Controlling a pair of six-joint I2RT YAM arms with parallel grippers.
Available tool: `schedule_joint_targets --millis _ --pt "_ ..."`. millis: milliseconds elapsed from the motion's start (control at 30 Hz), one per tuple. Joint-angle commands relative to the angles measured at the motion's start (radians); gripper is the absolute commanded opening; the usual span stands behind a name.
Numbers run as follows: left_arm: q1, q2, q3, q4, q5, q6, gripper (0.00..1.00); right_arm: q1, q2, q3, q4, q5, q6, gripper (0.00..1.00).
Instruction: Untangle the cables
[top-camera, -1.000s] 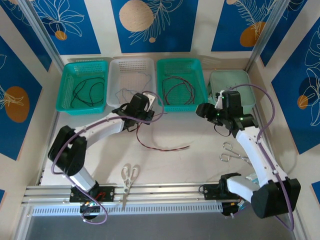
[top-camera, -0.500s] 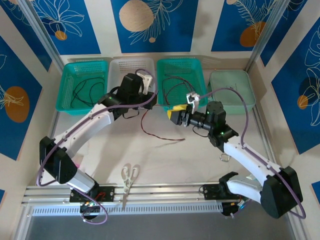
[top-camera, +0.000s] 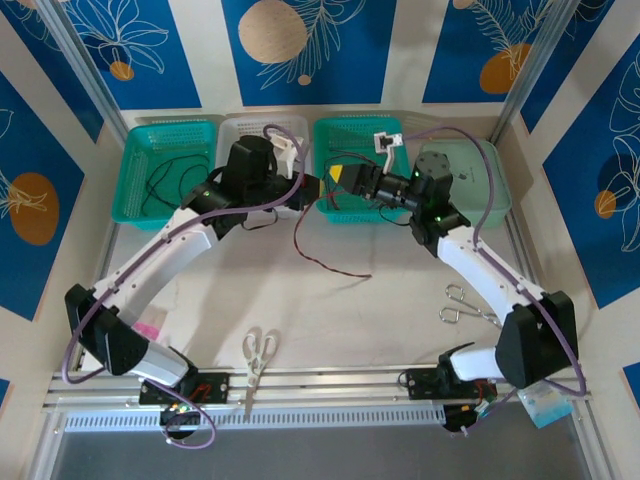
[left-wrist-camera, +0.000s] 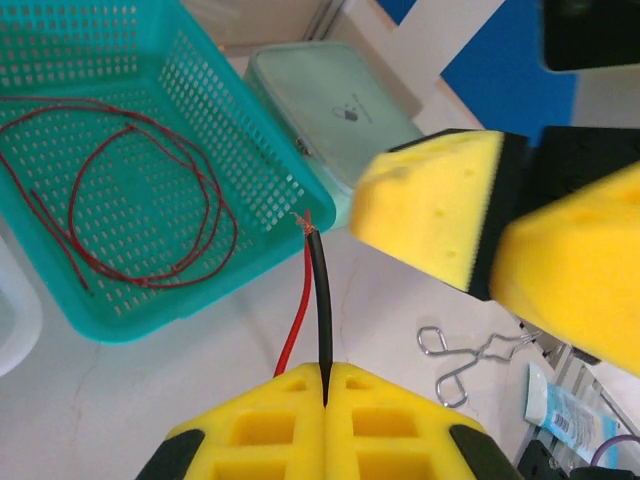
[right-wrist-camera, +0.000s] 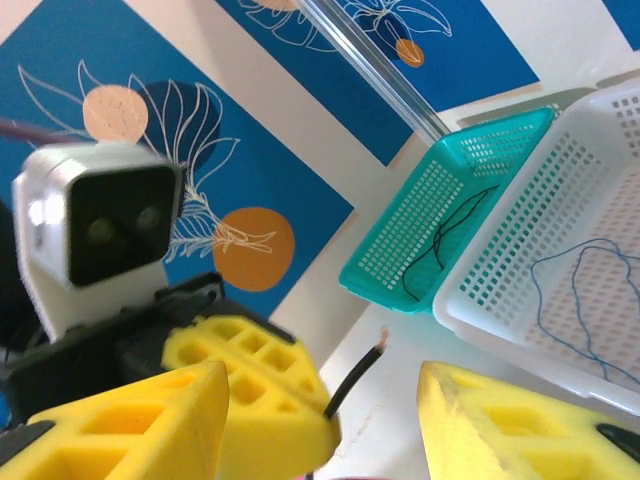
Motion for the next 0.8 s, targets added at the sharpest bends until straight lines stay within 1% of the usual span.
schedule_joint_targets --millis 0,133,267,367,433,467,567,633,733,767 --pt "0.010 -0.050 -0.032 0.078 0.014 0.011 0.00 0.003 0.039 0.062 -0.105 -0.027 0.128 0.53" --pt "0.010 -0.059 -0.052 0.092 0.006 0.010 0.00 0.020 0.067 0.080 -0.108 -0.018 0.155 0.48" --pt "0.010 -0.054 -0.051 0.091 0.019 0.011 0.00 0.033 0.087 0.091 -0.101 -0.028 0.158 0.35" --pt "0.011 -0.051 -0.052 0.082 0.015 0.018 0.00 0.043 0.097 0.099 -0.096 -0.038 0.155 0.35" --pt "0.010 -0.051 -0.053 0.075 0.014 0.021 0.00 0.042 0.102 0.097 -0.081 -0.049 0.172 0.36" --pt "0.010 -0.051 -0.054 0.074 0.013 0.021 0.00 0.039 0.102 0.096 -0.083 -0.049 0.175 0.38" --pt "0.009 -0.054 -0.058 0.073 0.010 0.021 0.00 0.024 0.092 0.085 -0.087 -0.033 0.192 0.48" --pt "0.011 -0.056 -0.058 0.074 0.010 0.020 0.00 0.004 0.082 0.063 -0.086 -0.011 0.232 0.54" --pt "0.009 -0.053 -0.058 0.076 0.012 0.017 0.00 -0.029 0.077 0.011 0.016 -0.031 0.320 0.56" --pt "0.010 -0.052 -0.058 0.076 0.014 0.017 0.00 -0.031 0.076 0.009 0.025 -0.039 0.325 0.56"
